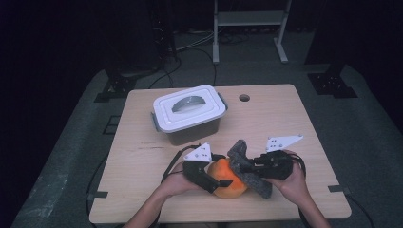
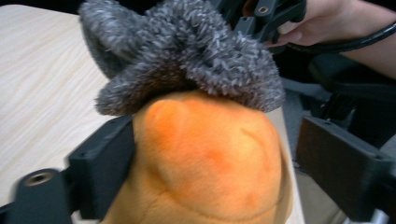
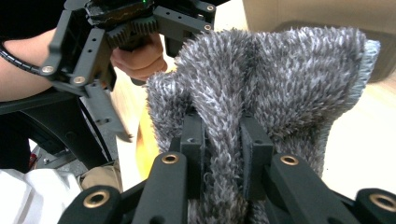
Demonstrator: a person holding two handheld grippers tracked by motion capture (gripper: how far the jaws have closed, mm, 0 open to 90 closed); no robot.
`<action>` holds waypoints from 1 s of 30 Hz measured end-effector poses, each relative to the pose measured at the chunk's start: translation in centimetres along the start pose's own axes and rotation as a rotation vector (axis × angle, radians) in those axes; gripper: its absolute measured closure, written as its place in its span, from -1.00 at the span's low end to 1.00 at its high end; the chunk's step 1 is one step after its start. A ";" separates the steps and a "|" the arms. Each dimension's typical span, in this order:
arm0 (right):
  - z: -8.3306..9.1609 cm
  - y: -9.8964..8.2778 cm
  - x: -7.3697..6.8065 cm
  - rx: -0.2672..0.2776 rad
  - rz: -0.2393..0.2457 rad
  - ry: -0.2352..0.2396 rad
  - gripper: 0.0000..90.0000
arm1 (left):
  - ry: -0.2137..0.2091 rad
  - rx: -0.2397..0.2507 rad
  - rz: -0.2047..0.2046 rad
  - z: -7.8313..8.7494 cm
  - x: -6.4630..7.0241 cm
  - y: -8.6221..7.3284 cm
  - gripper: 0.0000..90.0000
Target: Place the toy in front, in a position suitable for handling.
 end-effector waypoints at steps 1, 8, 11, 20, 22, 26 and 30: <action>0.0 0.0 0.0 -0.002 0.001 0.000 0.65 | 0.010 0.000 -0.006 -0.1 0.0 0.0 -0.75; 0.1 1.0 -0.9 0.006 0.043 -0.026 0.64 | 0.050 0.010 -0.042 -0.1 -0.1 -0.1 -0.56; 0.0 1.0 -0.7 0.007 0.037 -0.023 0.64 | 0.047 0.013 -0.048 0.0 -0.1 -0.2 -0.43; 0.8 -0.7 0.3 -0.035 0.020 -0.027 0.65 | 0.041 0.003 -0.089 -0.1 0.1 -0.4 -0.27; 1.4 -1.0 0.8 -0.062 0.014 -0.062 0.64 | 0.038 0.006 -0.083 -0.1 0.1 -0.4 -0.26; 2.3 0.0 0.7 -0.012 0.013 -0.076 0.65 | 0.031 0.010 -0.084 -0.1 0.2 -0.4 -0.27; 0.8 0.2 -0.1 -0.040 0.038 -0.051 0.64 | 0.022 0.008 -0.082 0.0 0.2 -0.3 -0.31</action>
Point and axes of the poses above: each handheld gripper's, and its own axes: z roughly backward along the jaws, y roughly out of its top, x roughly to its right, the point moved 7 cm from there along -z, roughly forward along the jaws
